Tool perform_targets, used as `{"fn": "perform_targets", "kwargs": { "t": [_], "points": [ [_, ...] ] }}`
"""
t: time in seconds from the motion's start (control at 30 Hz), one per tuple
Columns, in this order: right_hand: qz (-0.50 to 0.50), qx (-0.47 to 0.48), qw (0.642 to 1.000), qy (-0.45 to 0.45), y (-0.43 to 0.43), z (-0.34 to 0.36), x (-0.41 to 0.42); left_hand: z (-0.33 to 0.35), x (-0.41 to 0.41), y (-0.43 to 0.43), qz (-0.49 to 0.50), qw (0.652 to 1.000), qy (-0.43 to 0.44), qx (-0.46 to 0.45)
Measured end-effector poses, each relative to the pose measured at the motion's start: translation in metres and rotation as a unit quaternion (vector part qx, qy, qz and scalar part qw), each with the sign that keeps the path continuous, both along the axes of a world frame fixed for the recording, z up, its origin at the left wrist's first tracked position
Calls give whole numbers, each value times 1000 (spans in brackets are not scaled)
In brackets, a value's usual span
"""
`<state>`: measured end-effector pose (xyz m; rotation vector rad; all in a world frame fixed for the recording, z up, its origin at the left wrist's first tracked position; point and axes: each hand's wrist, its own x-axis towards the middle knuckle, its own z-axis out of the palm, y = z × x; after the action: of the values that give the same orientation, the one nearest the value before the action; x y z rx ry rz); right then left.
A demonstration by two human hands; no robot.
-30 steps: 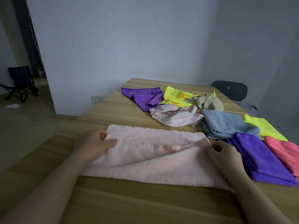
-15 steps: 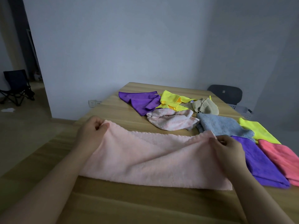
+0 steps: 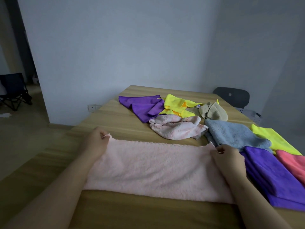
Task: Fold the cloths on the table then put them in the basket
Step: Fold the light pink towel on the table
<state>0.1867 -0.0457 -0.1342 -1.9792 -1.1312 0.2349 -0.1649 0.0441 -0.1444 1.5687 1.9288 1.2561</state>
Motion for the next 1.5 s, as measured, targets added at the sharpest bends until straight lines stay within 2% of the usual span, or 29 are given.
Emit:
{"fn": "perform_targets", "kwargs": {
  "t": [0.13,0.37,0.53,0.7,0.8,0.97,1.1,1.2,1.27,1.33,1.4,1.47,1.5],
  "points": [
    [1,-9,1000,-3,-6,1,-4,6,-8,-4,-8,999,-10,-31],
    [11,-6,1000,-13,-44,-6,-14,10,-33,-46,-20,997,24,-77],
    [30,-3,1000,-5,-46,2,-17,14,-32,-64,-2,999,33,-38],
    [25,65,997,-31,-45,11,-20,24,-29,-64,14,999,26,21],
    [25,92,995,-11,-42,9,-19,24,-28,-64,25,998,29,47],
    [14,22,1000,-10,-34,0,-16,11,-28,-61,45,989,138,15],
    [-2,-17,1000,-19,-27,-2,-17,6,-27,-54,60,985,158,-23],
    [0,-40,998,-46,-25,-3,-18,8,-23,-53,40,986,158,-42],
    [-2,-47,997,-66,-27,0,-19,14,-21,-58,31,980,196,-29],
    [-20,-38,991,-129,-37,7,-22,24,-16,-69,23,960,272,64],
    [-38,-6,971,-235,-48,16,-28,34,0,-86,-23,951,270,148],
    [-11,13,949,-314,-61,21,-43,33,26,-105,-124,964,213,98],
    [24,-2,942,-334,-66,20,-55,27,41,-112,-179,954,239,32]
  ]
}}
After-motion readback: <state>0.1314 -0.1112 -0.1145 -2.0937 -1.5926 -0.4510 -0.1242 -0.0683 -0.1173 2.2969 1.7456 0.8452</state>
